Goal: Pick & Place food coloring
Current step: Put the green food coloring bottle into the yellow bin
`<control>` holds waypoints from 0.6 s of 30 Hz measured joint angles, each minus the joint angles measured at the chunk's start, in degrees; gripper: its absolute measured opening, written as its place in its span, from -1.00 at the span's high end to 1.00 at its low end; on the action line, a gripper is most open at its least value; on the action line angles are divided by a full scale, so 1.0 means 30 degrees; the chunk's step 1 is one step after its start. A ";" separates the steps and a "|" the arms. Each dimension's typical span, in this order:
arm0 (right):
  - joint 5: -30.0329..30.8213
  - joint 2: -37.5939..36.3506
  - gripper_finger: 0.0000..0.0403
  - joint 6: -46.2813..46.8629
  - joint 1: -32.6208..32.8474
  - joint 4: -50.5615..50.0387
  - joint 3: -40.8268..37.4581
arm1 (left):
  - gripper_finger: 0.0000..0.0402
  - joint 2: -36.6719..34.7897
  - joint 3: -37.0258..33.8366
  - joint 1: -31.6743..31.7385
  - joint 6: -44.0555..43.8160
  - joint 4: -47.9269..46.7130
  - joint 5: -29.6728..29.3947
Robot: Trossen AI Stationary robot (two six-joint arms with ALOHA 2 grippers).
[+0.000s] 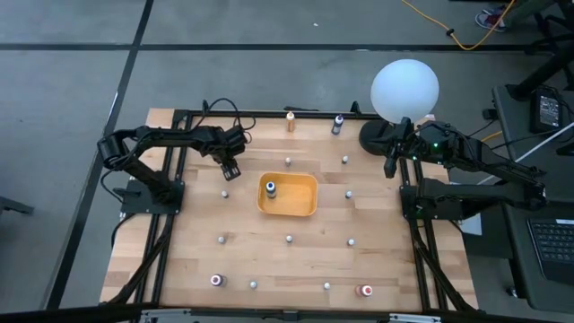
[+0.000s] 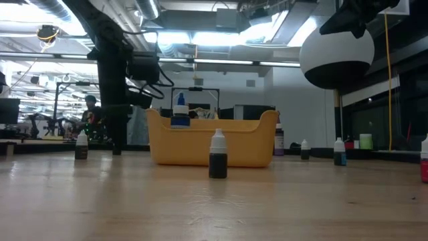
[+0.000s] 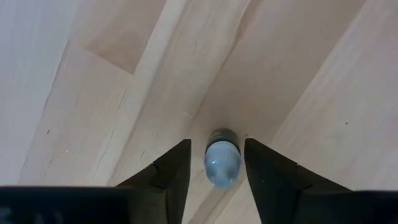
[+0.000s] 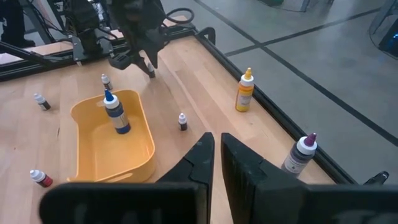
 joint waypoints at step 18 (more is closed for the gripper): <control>0.0000 0.0000 0.83 -0.0007 -0.0007 0.0006 0.0000 | 0.63 -0.0112 0.0396 0.0175 0.0113 -0.0595 0.0044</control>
